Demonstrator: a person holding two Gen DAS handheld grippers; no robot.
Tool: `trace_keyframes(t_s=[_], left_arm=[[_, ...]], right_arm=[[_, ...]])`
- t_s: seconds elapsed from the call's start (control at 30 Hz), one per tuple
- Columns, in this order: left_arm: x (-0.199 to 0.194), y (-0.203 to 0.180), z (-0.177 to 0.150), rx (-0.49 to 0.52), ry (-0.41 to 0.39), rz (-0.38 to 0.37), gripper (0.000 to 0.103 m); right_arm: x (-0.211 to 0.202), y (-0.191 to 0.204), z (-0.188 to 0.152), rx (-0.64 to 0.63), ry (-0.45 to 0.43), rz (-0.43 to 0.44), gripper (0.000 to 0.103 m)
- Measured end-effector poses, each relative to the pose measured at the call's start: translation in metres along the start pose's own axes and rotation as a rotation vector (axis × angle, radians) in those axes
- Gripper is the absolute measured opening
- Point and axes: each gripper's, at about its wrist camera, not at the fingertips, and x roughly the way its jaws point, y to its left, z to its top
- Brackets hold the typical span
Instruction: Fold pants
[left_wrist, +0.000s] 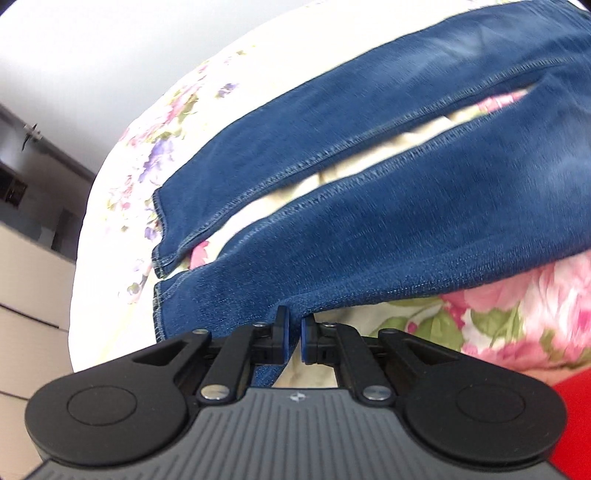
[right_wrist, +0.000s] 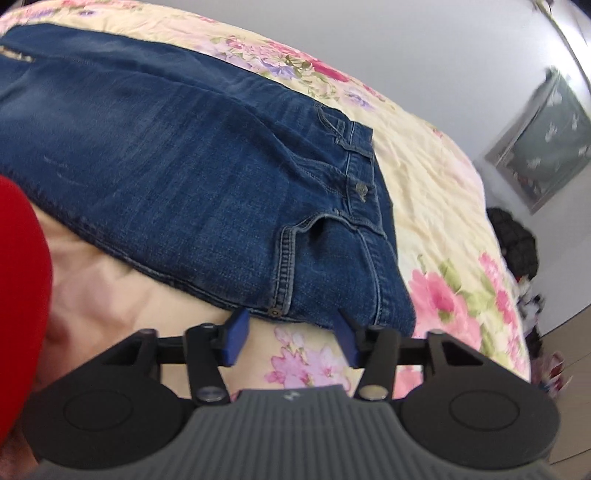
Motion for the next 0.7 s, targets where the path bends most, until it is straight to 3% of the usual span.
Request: trace_keyframes(t_s=[0.37,0.57,0.7], left_arm=[[-0.013,0.0,0.006,-0.006,0.004,0.043,0.006],[-0.021,-0.002,0.01,-0.009,0.008,0.057,0.006],[-0.021,-0.002,0.013,-0.011,0.014,0.063,0.006]], right_arm=[[0.017,0.014,0.017,-0.239,-0.066,-0.058,0.065],[0.01,0.02,0.011,-0.501,-0.042,0.037,0.065],[0.013,0.021,0.003,-0.548,-0.05,0.031,0.064]])
